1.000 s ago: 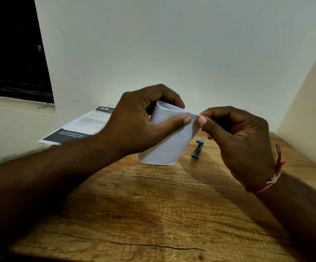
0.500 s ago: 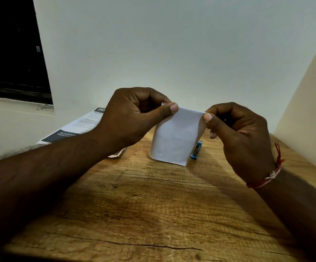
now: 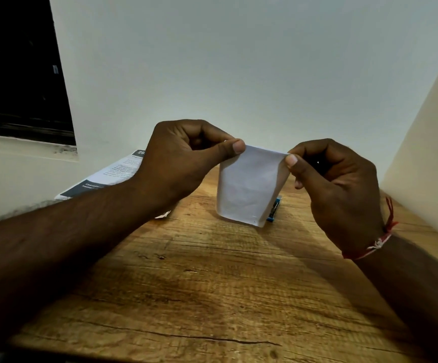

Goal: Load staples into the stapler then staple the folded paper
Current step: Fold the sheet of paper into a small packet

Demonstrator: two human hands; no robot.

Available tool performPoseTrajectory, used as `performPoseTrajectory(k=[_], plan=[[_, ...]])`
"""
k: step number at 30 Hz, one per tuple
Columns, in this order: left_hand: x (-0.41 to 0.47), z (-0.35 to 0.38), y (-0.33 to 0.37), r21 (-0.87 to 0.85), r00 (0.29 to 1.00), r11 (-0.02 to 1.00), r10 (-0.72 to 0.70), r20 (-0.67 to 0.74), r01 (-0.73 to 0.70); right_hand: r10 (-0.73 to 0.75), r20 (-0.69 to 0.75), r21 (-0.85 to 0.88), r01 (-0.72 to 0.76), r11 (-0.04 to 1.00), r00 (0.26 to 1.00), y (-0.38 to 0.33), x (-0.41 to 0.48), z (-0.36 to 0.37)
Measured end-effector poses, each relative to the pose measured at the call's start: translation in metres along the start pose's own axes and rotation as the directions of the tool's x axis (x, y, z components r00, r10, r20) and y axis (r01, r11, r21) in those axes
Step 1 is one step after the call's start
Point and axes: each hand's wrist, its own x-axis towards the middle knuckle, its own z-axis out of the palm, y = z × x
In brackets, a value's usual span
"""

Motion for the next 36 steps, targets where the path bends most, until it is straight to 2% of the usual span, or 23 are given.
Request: performPoseTrajectory(k=[6, 12, 14, 15, 17, 18, 21, 23, 24, 25, 27, 31, 36], plan=[[0.001, 0.0, 0.001, -0.078, 1.0, 0.996, -0.031, -0.003, 0.03, -0.017, -0.004, -0.015, 0.016, 1.0, 1.0, 0.0, 0.001, -0.001], [0.002, -0.005, 0.01, -0.016, 0.998, 1.0, -0.013, 0.058, 0.014, -0.002, 0.044, 0.062, -0.001, 0.998, 0.999, 0.003, 0.003, -0.003], [0.003, -0.005, 0.013, -0.056, 0.993, 0.995, -0.082, 0.087, 0.087, 0.051, 0.066, 0.165, -0.061, 0.984, 0.997, 0.002, 0.005, -0.003], [0.005, -0.005, 0.014, -0.081, 0.983, 0.984, -0.151, 0.109, 0.16, 0.121, 0.095, 0.236, -0.14, 0.962, 0.988, 0.002, 0.007, -0.003], [0.011, -0.01, 0.012, -0.05, 0.922, 0.936, -0.334, 0.193, 0.35, 0.31, 0.208, 0.305, -0.363, 0.88, 0.928, 0.002, 0.011, -0.004], [0.014, -0.014, 0.008, 0.017, 0.867, 0.899, -0.428, 0.256, 0.438, 0.393, 0.281, 0.275, -0.465, 0.841, 0.876, 0.005, 0.011, -0.004], [0.017, -0.021, -0.005, 0.275, 0.68, 0.785, -0.618, 0.394, 0.554, 0.541, 0.423, 0.034, -0.609, 0.792, 0.727, 0.014, 0.007, 0.0], [0.016, -0.022, -0.012, 0.429, 0.614, 0.743, -0.668, 0.421, 0.514, 0.592, 0.458, -0.156, -0.596, 0.787, 0.663, 0.016, 0.001, 0.007], [0.015, -0.022, -0.014, 0.516, 0.607, 0.728, -0.675, 0.42, 0.451, 0.612, 0.469, -0.251, -0.568, 0.784, 0.637, 0.016, -0.002, 0.01], [0.015, -0.022, -0.016, 0.608, 0.617, 0.708, -0.669, 0.415, 0.359, 0.624, 0.477, -0.333, -0.529, 0.78, 0.619, 0.015, -0.003, 0.013], [0.015, -0.02, -0.02, 0.748, 0.648, 0.644, -0.64, 0.413, 0.16, 0.615, 0.474, -0.427, -0.446, 0.787, 0.63, 0.016, -0.005, 0.017], [0.009, -0.012, -0.025, 0.814, 0.647, 0.581, -0.627, 0.434, 0.017, 0.574, 0.432, -0.527, -0.322, 0.786, 0.696, 0.016, -0.008, 0.023], [0.007, -0.011, -0.024, 0.78, 0.704, 0.62, -0.519, 0.485, -0.08, 0.558, 0.41, -0.567, -0.277, 0.776, 0.722, 0.018, -0.008, 0.025]])
